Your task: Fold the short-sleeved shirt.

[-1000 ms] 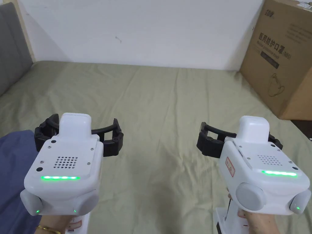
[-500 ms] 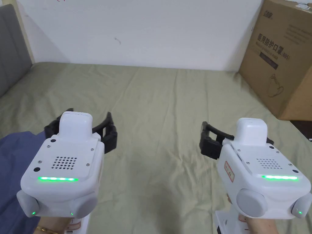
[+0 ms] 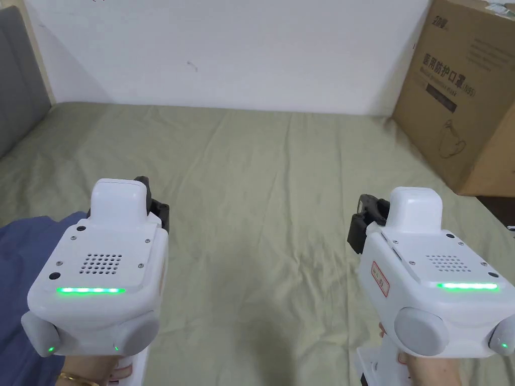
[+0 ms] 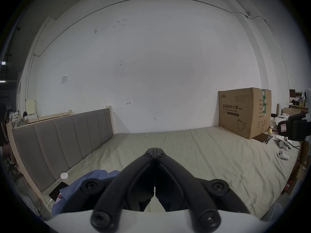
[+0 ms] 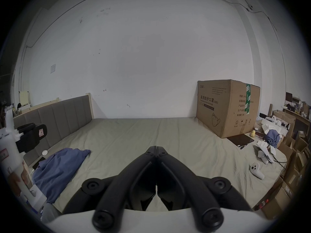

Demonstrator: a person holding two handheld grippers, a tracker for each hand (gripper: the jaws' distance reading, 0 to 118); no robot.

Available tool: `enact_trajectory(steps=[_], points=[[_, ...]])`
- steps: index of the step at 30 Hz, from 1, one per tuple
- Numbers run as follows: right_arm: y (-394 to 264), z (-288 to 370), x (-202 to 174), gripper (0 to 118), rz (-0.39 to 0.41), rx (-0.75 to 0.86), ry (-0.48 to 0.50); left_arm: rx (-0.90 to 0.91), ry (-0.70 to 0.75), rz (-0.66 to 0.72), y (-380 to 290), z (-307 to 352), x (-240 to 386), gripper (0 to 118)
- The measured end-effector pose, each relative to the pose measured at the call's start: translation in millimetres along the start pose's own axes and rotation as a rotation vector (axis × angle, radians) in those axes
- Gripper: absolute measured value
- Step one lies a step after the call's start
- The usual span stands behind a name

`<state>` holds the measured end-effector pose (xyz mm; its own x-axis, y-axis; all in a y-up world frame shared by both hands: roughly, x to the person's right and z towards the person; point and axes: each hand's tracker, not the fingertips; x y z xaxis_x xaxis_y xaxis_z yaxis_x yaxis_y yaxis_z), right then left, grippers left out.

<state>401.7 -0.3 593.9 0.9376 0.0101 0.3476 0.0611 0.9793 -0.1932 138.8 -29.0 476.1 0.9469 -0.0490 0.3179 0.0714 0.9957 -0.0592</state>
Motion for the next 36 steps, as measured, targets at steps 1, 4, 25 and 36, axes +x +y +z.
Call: enact_trajectory(steps=[1, 4, 25, 36], points=[[1, 0, 0, 0, -0.006, 0.001, 0.002, -0.002, 0.002, -0.001, 0, 0, 0, 0], [3, 1, 1, 0, -0.018, 0.002, 0.0, -0.006, 0.004, 0.002, 0, -1, 0, 0], [7, -8, -23, 0, 0.019, 0.016, 0.06, -0.017, 0.074, -0.004, -1, 8, -25, 0], [11, -22, -115, 0, 0.056, 0.019, 0.326, -0.029, 0.317, -0.005, -5, 60, -103, 0]])
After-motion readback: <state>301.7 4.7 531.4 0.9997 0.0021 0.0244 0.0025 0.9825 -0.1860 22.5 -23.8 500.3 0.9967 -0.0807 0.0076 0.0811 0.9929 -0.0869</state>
